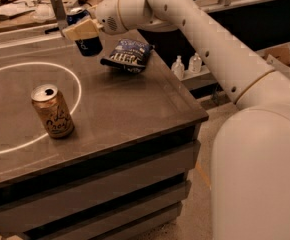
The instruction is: Move pepsi can near orange can
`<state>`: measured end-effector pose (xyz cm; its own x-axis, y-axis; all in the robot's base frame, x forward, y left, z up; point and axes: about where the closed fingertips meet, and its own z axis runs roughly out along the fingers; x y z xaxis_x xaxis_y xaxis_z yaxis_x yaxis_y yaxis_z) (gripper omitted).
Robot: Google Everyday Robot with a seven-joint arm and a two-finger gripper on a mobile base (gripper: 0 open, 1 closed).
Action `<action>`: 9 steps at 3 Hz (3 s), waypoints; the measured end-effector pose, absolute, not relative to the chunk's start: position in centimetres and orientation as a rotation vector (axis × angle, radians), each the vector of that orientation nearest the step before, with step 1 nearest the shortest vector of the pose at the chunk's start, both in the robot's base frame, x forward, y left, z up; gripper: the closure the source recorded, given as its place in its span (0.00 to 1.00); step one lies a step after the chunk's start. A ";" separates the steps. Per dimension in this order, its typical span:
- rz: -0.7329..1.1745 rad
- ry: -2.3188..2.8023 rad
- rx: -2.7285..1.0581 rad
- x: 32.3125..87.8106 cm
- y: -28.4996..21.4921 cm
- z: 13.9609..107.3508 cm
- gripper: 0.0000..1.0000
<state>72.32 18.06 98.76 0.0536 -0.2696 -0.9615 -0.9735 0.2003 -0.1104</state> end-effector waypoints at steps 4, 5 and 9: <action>0.937 1.291 -1.296 60.4 11.5 96.9 1.00; 0.981 1.264 -1.286 57.6 12.4 95.9 1.00; 1.018 1.316 -1.206 52.4 15.8 90.3 0.91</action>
Offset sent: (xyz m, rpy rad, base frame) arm -0.0852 -0.0998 0.0048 -0.0269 -0.0431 0.0164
